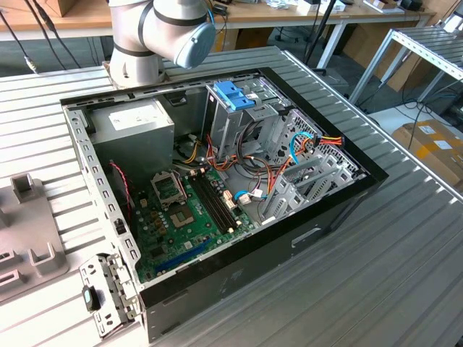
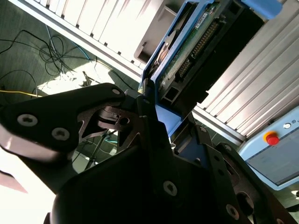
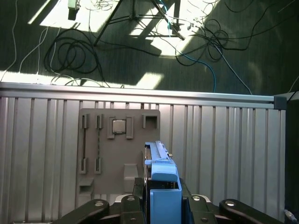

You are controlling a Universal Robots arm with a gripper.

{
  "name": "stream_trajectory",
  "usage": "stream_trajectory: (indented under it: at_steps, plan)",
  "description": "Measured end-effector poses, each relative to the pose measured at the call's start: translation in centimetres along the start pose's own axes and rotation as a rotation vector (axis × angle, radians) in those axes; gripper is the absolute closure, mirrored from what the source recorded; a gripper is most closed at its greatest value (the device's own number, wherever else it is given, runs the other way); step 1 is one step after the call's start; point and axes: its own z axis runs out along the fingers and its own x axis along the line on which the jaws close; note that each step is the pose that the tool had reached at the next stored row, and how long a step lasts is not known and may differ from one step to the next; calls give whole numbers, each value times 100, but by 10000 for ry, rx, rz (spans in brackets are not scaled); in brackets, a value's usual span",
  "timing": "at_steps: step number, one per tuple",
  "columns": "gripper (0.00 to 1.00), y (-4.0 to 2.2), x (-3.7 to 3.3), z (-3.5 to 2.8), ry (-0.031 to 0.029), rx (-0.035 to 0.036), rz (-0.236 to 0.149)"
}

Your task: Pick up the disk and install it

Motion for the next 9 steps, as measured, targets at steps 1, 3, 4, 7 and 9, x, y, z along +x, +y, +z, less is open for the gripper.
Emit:
stream_trajectory:
  at_steps: [1,3,4,7,9]
  plan:
    - [63,-4,0,0,0,0,0]
    - [63,-8,1,-1,0,0,0]
    - [63,-12,1,-1,0,0,0]
    - [63,-22,2,-1,0,0,0]
    - [63,-27,2,-1,0,1,0]
